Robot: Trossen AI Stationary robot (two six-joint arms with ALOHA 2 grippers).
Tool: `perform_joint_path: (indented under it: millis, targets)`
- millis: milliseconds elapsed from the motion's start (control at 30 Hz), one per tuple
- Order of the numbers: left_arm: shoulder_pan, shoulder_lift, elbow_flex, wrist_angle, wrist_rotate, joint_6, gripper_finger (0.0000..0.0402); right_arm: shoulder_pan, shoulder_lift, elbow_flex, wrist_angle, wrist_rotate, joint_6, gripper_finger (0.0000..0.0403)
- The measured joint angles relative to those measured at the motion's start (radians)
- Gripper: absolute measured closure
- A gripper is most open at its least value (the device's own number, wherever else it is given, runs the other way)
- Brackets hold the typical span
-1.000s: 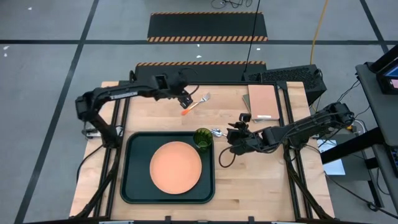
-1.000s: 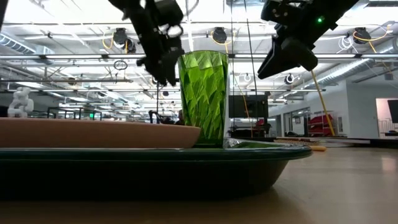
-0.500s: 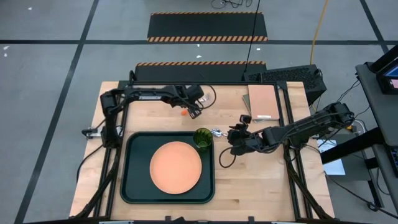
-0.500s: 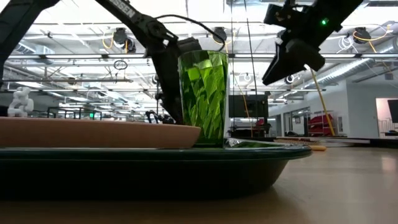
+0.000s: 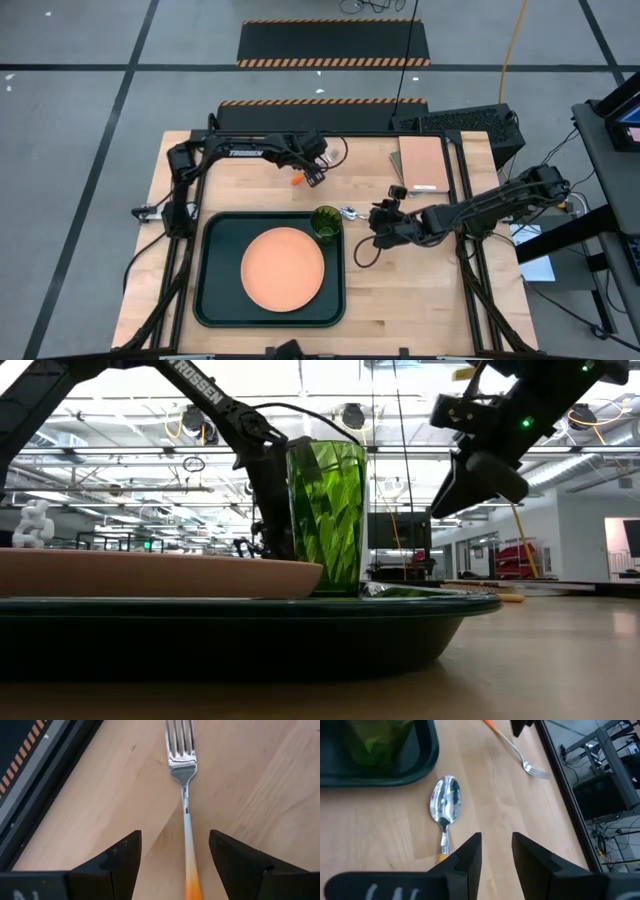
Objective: Pick and place plate/cup/fork/spoon on tray
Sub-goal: Put the orange fork on the black serving tray beside the light orange plate
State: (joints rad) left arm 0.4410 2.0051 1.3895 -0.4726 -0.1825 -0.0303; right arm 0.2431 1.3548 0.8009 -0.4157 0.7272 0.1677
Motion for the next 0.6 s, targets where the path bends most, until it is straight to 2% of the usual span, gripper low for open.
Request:
perform_joint_path:
  millis: [200, 600]
  targets:
    - [0.001, 0.057, 0.0, 0.031, 0.003, 0.034, 0.0165, -0.002, 0.0, 0.0, 0.023, -0.025, -0.005, 0.03]
    - [0.009, 0.065, 0.0, 0.145, 0.031, 0.063, 0.0165, -0.001, 0.0, 0.0, 0.054, -0.026, -0.03, 0.03]
